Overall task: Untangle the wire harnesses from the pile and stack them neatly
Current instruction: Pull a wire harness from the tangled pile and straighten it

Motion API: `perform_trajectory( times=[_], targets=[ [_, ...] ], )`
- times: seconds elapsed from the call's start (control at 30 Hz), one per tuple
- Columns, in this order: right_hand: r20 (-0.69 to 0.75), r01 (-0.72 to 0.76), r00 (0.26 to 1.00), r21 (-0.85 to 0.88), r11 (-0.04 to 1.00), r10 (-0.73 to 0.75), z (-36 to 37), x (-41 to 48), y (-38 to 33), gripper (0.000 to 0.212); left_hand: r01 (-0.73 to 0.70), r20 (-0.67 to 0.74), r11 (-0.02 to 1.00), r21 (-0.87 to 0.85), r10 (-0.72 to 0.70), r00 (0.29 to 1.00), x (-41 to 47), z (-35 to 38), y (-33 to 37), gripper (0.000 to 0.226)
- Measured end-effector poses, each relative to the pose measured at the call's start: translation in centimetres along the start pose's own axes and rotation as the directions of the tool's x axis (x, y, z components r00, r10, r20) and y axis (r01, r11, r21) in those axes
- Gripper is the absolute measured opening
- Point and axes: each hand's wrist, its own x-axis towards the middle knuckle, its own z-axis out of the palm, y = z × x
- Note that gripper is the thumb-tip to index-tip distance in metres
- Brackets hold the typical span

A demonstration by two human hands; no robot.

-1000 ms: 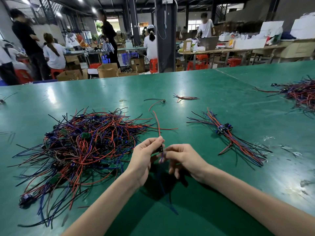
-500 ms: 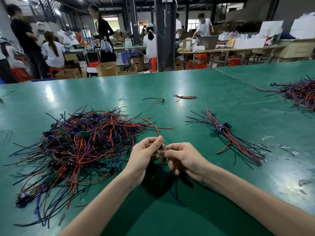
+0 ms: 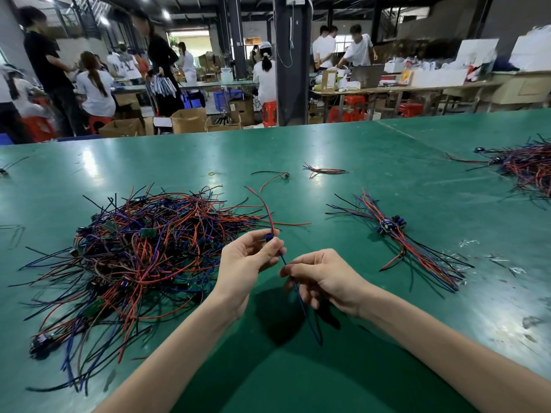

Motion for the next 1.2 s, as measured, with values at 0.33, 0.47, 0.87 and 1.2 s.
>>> perform_trajectory(
  times=[0.33,0.47,0.87,1.2],
  targets=[
    [0.105,-0.066,0.992,-0.015,0.998,0.067,-0.2,0.0,-0.1,0.015,0.018,0.0,0.981,-0.195,-0.018,1.0,0.1,0.1,0.6,0.026],
    [0.143,-0.095,0.985,-0.034,0.995,0.099,-0.3,-0.1,-0.1,0.016,0.013,-0.034,0.979,-0.203,-0.02,0.999,0.3,0.1,0.8,0.019],
    [0.217,-0.202,0.952,-0.077,0.976,0.214,-0.9,0.0,-0.3,0.022,-0.009,-0.028,0.959,-0.285,0.001,1.0,0.2,0.0,2.4,0.019],
    [0.389,-0.175,0.893,-0.162,0.971,0.226,-1.4,-0.3,-0.3,0.018,-0.061,-0.111,0.96,-0.273,0.031,0.993,1.0,-0.6,2.9,0.012]
  ],
)
